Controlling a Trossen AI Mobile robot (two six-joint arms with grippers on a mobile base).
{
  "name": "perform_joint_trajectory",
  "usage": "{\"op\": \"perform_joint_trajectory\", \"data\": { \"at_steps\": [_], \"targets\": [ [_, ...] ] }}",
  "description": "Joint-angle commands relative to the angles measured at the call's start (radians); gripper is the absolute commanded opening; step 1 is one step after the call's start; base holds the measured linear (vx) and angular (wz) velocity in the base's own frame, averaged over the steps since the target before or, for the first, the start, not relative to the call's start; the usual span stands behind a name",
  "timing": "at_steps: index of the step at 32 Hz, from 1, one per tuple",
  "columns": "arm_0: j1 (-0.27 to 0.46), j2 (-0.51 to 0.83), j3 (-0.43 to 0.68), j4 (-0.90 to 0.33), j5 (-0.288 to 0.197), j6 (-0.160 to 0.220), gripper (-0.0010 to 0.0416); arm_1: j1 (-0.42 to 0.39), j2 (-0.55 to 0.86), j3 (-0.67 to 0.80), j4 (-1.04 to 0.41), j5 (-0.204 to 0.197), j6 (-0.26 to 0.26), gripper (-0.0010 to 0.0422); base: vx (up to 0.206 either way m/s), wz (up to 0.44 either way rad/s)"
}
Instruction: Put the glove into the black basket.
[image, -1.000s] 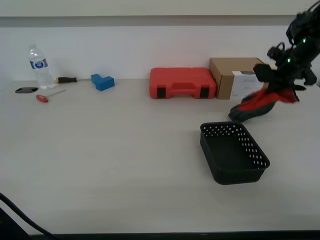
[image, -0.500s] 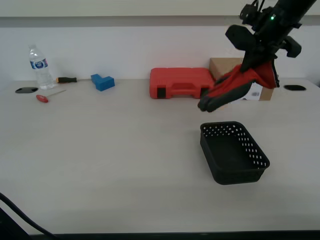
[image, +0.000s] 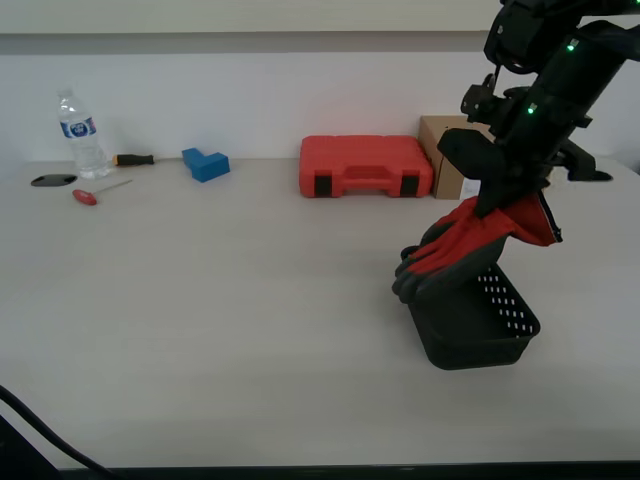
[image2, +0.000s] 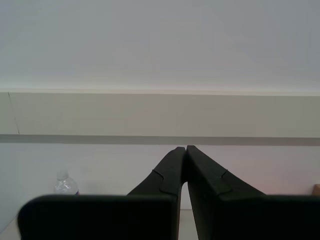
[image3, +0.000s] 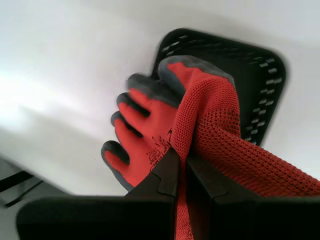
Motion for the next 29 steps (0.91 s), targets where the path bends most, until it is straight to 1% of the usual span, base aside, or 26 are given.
{"op": "perform_joint_trajectory", "data": {
  "at_steps": [1,3,4,5,6,7,9,12,14,17,18,19,20,23,25,26,27,29],
  "targets": [
    [0.001,0.005,-0.002,0.059,0.023,-0.028,-0.0001,0.0,0.0,0.002,0.003,-0.001,0.001,0.0,0.0,0.0],
    [0.001,0.013,-0.002,0.082,0.023,-0.029,-0.0001,0.0,0.0,0.002,0.003,-0.001,0.001,0.0,0.0,0.0],
    [0.001,0.068,-0.001,0.108,0.024,-0.035,0.0,0.0,0.0,0.002,0.003,0.0,0.001,0.0,0.0,0.0],
    [0.001,0.088,-0.002,0.109,0.024,-0.035,0.0,0.0,0.0,0.002,0.003,-0.001,0.001,0.0,0.0,0.0],
    [0.001,0.123,-0.002,0.108,0.024,-0.052,0.0,0.0,0.0,0.002,0.003,0.0,0.001,0.0,0.0,0.0],
    [0.001,0.139,-0.002,0.108,0.03,-0.06,0.0,0.0,0.0,0.001,0.003,0.0,0.001,0.0,0.0,0.0],
    [0.001,0.195,0.002,0.116,0.038,-0.062,0.0,0.0,0.0,0.002,0.004,0.0,0.001,0.0,0.0,0.0],
    [0.001,0.209,0.005,0.132,0.039,-0.062,0.0,0.0,0.0,0.002,0.003,0.0,0.001,0.0,0.0,0.0],
    [0.001,0.209,0.011,0.13,0.039,-0.05,0.0,0.0,0.0,0.002,0.003,-0.001,0.001,0.0,0.0,0.0],
    [0.001,0.208,0.012,0.131,0.039,-0.048,0.0,0.0,0.0,0.002,0.003,-0.001,0.001,0.0,0.0,0.0],
    [0.001,0.208,0.012,0.13,0.039,-0.029,0.0,0.0,0.001,0.002,0.003,0.0,0.001,0.0,0.0,0.0],
    [0.001,0.208,0.012,0.13,0.045,-0.025,0.0,0.0,0.001,0.002,0.003,0.0,0.001,0.0,0.0,0.0],
    [0.001,0.208,0.012,0.13,0.084,-0.024,0.0,0.0,0.001,0.002,0.003,-0.001,0.001,0.0,0.0,0.0],
    [0.002,0.208,0.012,0.129,0.08,-0.023,0.0,0.0,0.0,0.002,0.003,0.0,0.001,0.0,0.0,0.0],
    [0.002,0.208,0.011,0.129,0.069,0.006,0.0,0.0,0.0,0.002,0.003,0.0,0.001,0.0,0.0,0.0],
    [0.002,0.208,0.011,0.13,0.056,0.01,0.0,0.0,0.0,0.002,0.003,-0.001,0.001,0.0,0.0,0.0],
    [0.002,0.208,0.011,0.129,0.056,0.006,0.0,0.0,0.0,0.002,0.003,0.0,0.001,0.0,0.0,0.0],
    [0.001,0.208,0.011,0.13,0.036,0.003,0.0001,0.0,0.0,0.002,0.003,-0.001,0.001,0.0,0.0,0.0]
  ]
}}
